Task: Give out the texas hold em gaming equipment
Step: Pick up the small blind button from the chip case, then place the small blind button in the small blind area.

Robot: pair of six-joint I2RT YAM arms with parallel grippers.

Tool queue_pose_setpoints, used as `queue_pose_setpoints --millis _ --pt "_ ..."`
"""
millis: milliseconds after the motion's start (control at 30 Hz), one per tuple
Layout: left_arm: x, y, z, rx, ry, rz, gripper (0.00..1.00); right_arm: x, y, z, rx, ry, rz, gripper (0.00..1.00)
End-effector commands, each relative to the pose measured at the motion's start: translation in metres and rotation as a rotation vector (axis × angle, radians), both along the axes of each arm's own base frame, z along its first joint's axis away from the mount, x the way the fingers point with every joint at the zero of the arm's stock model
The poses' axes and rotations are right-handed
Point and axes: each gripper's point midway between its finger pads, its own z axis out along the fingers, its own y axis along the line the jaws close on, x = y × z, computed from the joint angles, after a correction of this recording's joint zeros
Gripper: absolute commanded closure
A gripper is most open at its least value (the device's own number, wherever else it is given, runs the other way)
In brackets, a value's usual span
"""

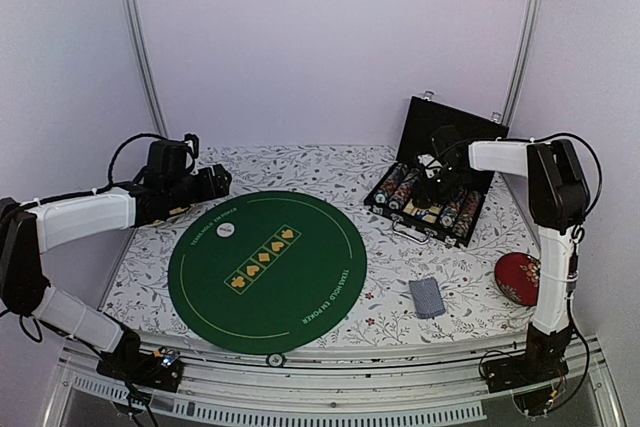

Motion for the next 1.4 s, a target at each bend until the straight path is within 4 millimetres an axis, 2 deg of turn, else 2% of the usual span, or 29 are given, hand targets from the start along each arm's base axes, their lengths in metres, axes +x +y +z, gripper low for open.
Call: queue_pose_setpoints --millis 0,100,233,300,533,767,900,1033,1133,1200,1367 --pt "0.0 -0.002 0.003 0.011 -0.007 -0.007 0.13 0.007 -0.003 0.015 0.038 -0.033 -0.025 0.35" --pt "0.0 -0.002 0.003 0.013 -0.006 -0.006 0.13 0.006 -0.006 0.01 0.027 -0.021 -0.033 0.42" --pt "0.0 -0.001 0.002 0.017 -0.006 -0.005 0.13 0.004 -0.007 0.005 0.022 -0.009 -0.033 0.44" --pt "0.0 -0.001 0.003 0.018 -0.007 -0.004 0.13 0.003 -0.007 0.005 0.025 -0.009 -0.033 0.49" --pt "0.001 -0.002 0.002 0.018 -0.006 -0.006 0.13 -0.007 0.004 0.008 0.08 0.018 0.006 0.61" --pt "0.003 -0.003 0.002 0.018 -0.008 -0.007 0.13 -0.026 0.014 0.017 0.119 0.028 0.037 0.61" --pt "0.006 -0.006 0.002 0.014 -0.006 -0.019 0.13 -0.029 0.019 0.026 0.103 0.014 0.056 0.57" --pt "0.008 -0.007 0.003 0.01 -0.008 -0.021 0.13 -0.024 0.006 0.018 0.037 0.017 0.004 0.53" --pt "0.007 -0.008 0.004 0.008 -0.009 -0.024 0.13 -0.022 -0.002 0.013 -0.004 0.029 -0.027 0.54" --pt "0.007 -0.008 0.004 0.009 -0.008 -0.025 0.13 -0.02 -0.003 0.017 -0.005 0.017 -0.035 0.56" --pt "0.006 -0.007 0.006 0.011 -0.011 -0.024 0.13 -0.011 -0.004 0.047 0.001 -0.071 -0.043 0.59"
